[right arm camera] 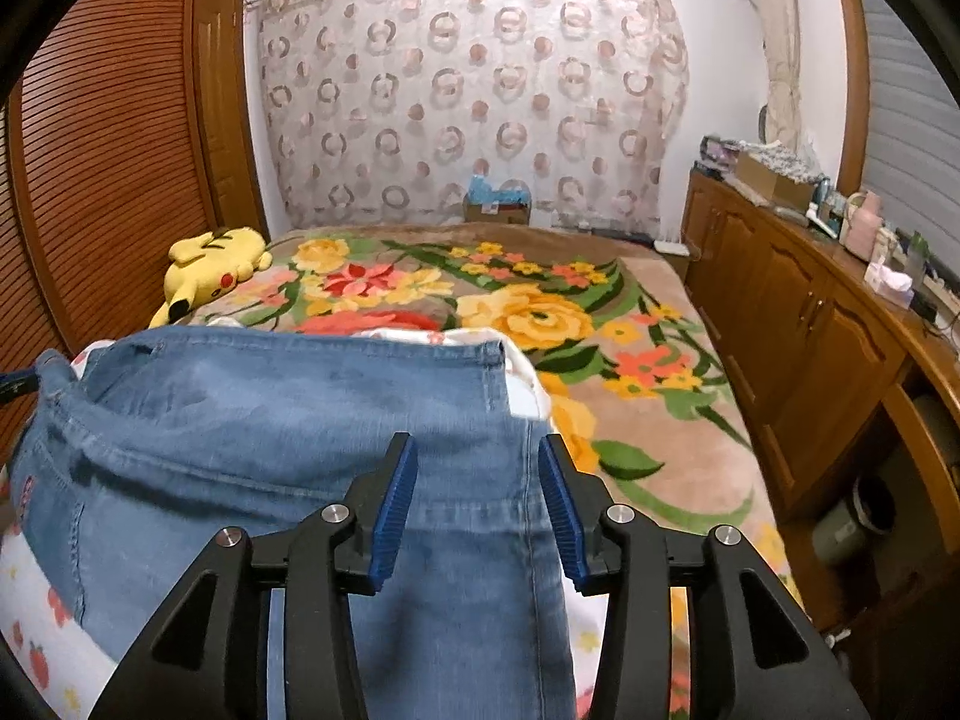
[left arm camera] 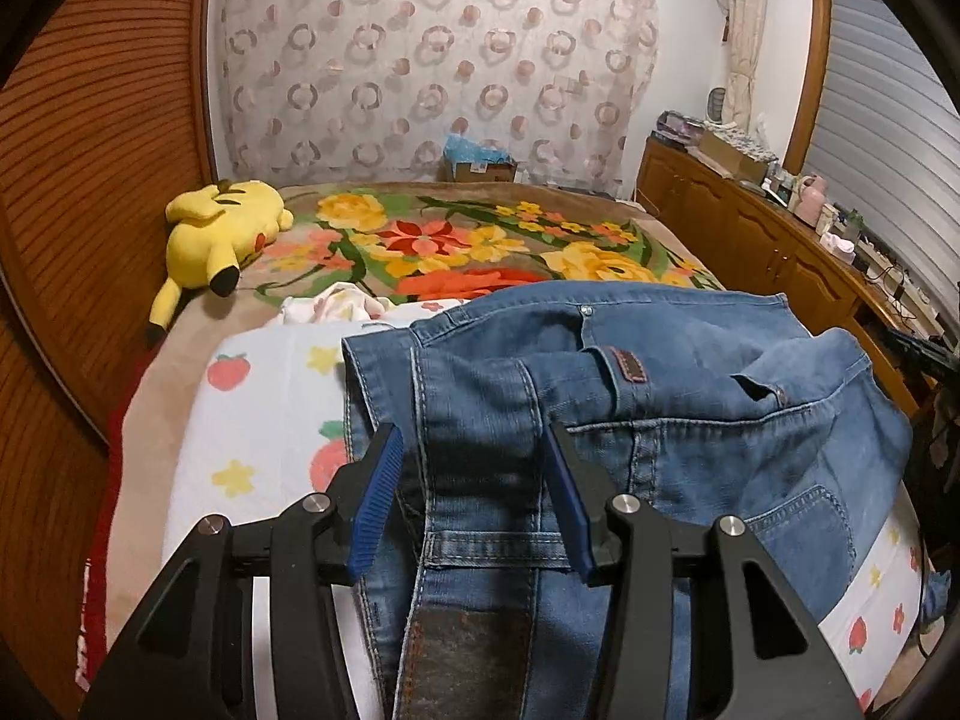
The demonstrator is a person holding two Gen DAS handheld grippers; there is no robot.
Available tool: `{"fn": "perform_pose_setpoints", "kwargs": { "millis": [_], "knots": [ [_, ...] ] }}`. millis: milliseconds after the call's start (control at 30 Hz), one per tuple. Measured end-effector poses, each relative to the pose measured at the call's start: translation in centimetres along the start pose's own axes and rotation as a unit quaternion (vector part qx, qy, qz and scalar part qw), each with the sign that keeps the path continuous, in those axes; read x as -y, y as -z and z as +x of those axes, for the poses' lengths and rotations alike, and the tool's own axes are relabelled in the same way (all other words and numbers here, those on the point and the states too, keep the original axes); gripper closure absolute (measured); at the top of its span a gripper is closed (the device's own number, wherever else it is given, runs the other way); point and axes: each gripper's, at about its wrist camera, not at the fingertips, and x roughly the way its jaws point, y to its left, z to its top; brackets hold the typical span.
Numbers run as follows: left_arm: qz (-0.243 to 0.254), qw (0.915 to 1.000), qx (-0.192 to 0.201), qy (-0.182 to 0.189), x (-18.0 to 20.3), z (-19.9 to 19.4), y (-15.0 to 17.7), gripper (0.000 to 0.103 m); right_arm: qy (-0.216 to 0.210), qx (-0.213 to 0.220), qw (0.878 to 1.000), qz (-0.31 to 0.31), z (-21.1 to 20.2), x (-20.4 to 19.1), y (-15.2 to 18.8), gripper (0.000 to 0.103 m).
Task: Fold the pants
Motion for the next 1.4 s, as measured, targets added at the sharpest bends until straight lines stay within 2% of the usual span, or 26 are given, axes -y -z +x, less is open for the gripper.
{"fn": "perform_pose_setpoints", "kwargs": {
  "millis": [67, 167, 200, 367, 667, 800, 1133, 1233, 1267, 1333, 1367, 1400],
  "knots": [
    [0.001, 1.0, 0.0, 0.005, -0.1, 0.2, 0.2, 0.055, 0.0, -0.009, 1.0, 0.001, 0.0, 0.3, 0.2, 0.058],
    [0.005, 0.9999, -0.003, 0.014, 0.0, 0.5, 0.0, 0.063, -0.004, -0.026, 1.0, 0.009, 0.4, 0.9, 0.1, 0.055],
    [0.008, 0.9998, -0.002, 0.016, 0.2, 0.5, 0.0, 0.07, -0.005, -0.031, 0.999, 0.012, 0.6, 1.1, 0.1, 0.054],
    [0.02, 0.9997, -0.003, 0.017, 0.7, 0.3, 0.0, 0.091, -0.007, -0.049, 0.999, 0.009, 1.4, 1.4, -0.6, 0.053],
    [0.022, 0.9997, 0.01, 0.001, 1.0, -1.0, 0.0, 0.1, -0.004, -0.072, 0.997, 0.005, 2.4, 1.5, -0.3, 0.051],
    [0.024, 0.9996, 0.014, 0.008, 1.1, -1.3, -0.1, 0.1, -0.003, -0.082, 0.997, 0.006, 2.4, 1.4, -0.2, 0.051],
    [0.014, 0.9999, 0.007, -0.006, 0.2, -1.0, -0.1, 0.097, -0.016, -0.091, 0.996, 0.003, 3.0, 1.0, -1.1, 0.051],
    [0.013, 0.9998, 0.004, -0.016, 0.0, -0.9, 0.1, 0.088, -0.025, -0.08, 0.996, 0.001, 2.8, 0.8, -1.1, 0.051],
    [0.014, 0.9997, 0.003, -0.019, -0.1, -0.9, 0.1, 0.081, -0.028, -0.078, 0.997, 0.001, 2.8, 0.9, -1.0, 0.051],
    [0.016, 0.9996, 0.003, -0.025, -0.3, -0.8, 0.3, 0.068, -0.03, -0.074, 0.997, 0.001, 2.8, 0.9, -0.8, 0.067],
    [0.015, 0.9996, 0.003, -0.025, -0.4, -0.8, 0.4, 0.061, -0.03, -0.074, 0.997, 0.0, 2.8, 0.9, -0.6, 0.07],
    [0.01, 0.9997, 0.003, -0.022, -0.6, -0.7, 0.5, 0.059, -0.029, -0.073, 0.997, -0.001, 2.8, 0.9, -0.5, 0.078]
  ]
}}
